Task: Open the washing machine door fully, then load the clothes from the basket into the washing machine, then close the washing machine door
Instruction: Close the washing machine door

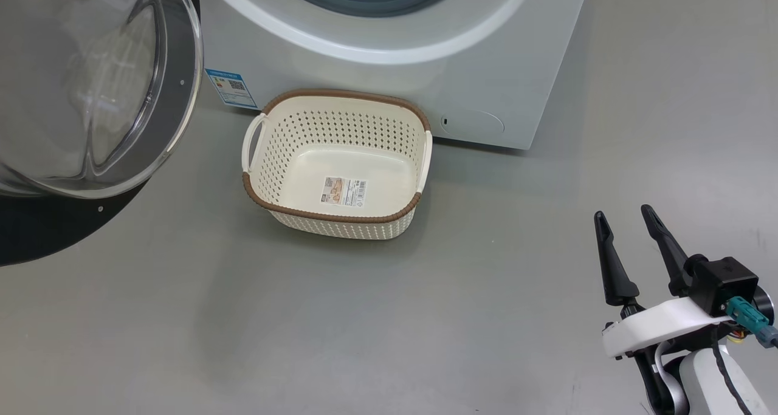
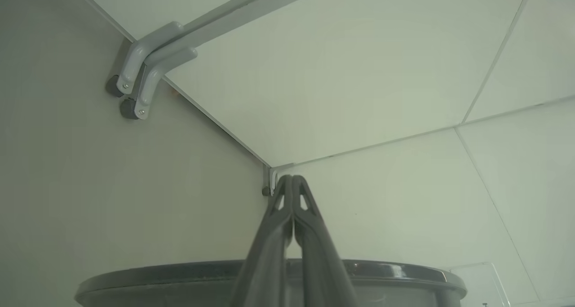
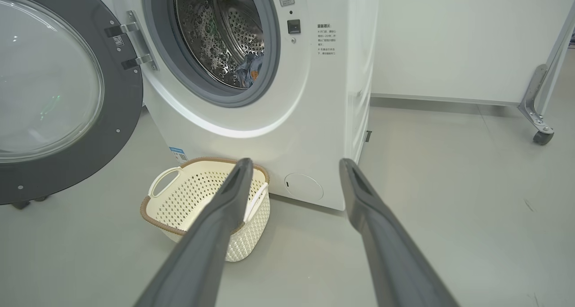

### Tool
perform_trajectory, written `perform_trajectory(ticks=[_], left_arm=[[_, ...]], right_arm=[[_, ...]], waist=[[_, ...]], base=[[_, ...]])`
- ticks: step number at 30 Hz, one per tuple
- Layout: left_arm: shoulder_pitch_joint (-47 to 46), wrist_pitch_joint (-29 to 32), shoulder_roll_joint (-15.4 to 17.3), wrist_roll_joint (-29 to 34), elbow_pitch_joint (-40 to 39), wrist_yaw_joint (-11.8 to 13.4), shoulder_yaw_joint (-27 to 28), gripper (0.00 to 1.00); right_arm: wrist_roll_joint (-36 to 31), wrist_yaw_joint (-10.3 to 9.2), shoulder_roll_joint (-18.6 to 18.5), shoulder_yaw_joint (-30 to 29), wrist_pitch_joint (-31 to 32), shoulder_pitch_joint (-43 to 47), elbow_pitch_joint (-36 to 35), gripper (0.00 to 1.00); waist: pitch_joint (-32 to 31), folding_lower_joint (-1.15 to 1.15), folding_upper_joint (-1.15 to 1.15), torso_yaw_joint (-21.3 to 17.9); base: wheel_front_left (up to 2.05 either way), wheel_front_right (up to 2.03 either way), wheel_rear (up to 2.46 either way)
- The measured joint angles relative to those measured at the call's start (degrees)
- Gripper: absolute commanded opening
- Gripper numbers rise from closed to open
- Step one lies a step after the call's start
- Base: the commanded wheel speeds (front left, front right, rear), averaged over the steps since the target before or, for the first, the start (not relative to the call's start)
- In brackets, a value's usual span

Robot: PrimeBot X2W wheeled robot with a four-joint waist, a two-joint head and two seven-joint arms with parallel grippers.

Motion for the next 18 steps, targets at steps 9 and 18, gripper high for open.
perform_trajectory(ticks=[9,18], left_arm=[[-1.54,3.59,1.16,-2.81,1.46,0.13,0.14,0.00],[-2.06,5.52,1.05,-4.12,2.83,-0.22,-0.08,0.00]], right_arm=[[0.00,0.00,-1.15,-0.49,0.49,-1.02,-1.38,1.00],[0.00,0.00,-1.46,-0.59,0.73,-1.65,-1.69,1.00]], waist=[[2.61,0.00,0.00,-1.04],[4.59,0.00,0.00,-1.53]], base=[[0.00,0.00,0.00],[0.00,0.00,0.00]])
